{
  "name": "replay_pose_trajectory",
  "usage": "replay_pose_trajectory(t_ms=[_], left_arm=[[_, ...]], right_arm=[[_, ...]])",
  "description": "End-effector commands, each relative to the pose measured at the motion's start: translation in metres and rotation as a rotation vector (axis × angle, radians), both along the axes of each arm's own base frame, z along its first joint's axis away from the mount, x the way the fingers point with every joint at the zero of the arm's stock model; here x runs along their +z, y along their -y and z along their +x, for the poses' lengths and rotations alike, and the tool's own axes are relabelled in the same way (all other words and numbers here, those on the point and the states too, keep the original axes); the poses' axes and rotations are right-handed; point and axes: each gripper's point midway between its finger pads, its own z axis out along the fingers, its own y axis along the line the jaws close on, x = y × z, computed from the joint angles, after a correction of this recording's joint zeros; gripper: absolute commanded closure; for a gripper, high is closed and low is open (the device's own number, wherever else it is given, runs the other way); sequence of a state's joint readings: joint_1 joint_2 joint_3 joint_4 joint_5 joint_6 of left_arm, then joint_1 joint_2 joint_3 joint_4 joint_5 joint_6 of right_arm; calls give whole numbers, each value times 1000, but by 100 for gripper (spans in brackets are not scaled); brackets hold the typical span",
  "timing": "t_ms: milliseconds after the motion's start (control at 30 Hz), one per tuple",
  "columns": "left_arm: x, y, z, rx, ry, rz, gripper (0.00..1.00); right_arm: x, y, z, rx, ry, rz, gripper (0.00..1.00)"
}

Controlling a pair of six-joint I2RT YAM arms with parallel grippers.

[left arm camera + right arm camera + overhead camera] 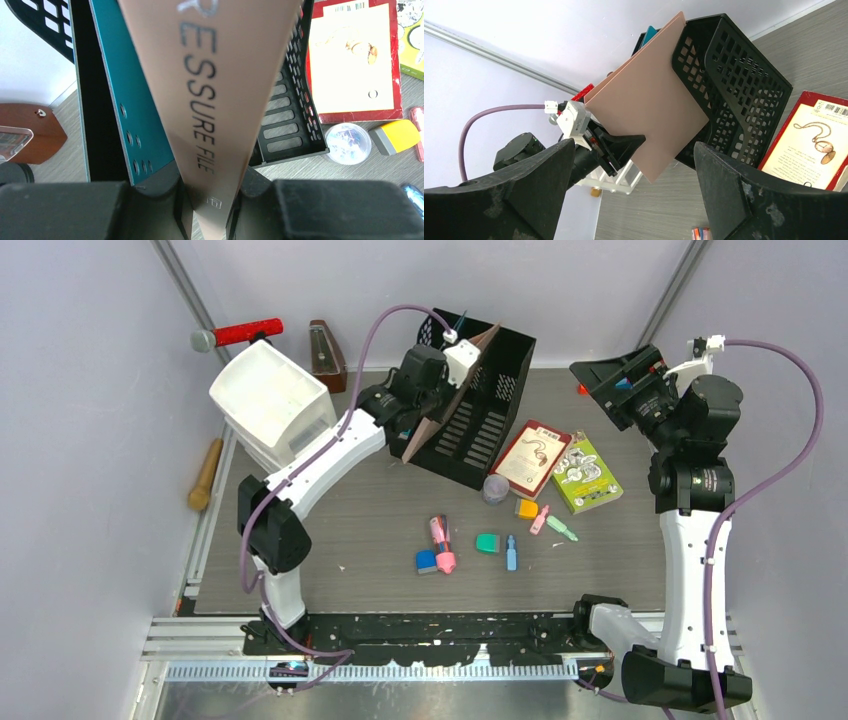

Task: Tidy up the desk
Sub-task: Place the folder in the storage box.

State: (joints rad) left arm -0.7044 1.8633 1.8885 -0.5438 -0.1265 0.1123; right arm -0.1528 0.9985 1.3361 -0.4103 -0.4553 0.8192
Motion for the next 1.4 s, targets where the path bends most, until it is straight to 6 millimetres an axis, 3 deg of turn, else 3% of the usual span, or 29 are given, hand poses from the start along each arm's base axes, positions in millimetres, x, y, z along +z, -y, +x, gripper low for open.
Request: replay_pose_trajectory(t_ms=[0,267,600,767,1000,1367], left_arm=[[48,-9,-3,12,121,-98,98],[98,-26,-15,-5,340,-290,99],[107,-35,7,45,287,-492,97],[96,-16,11,-23,259,-524,93],[92,-10,20,-27,266,-534,88],[92,-10,16,-68,299,-497,96]], right_arm=[[17,1,-5,-5,76,-8,5],[16,2,-4,-13,75,-7,5],[15,6,-4,-28,80,-1,5],[14,8,-4,-33,80,4,5],[11,10,-1,-37,75,6,5],[9,12,4,-42,67,13,5]])
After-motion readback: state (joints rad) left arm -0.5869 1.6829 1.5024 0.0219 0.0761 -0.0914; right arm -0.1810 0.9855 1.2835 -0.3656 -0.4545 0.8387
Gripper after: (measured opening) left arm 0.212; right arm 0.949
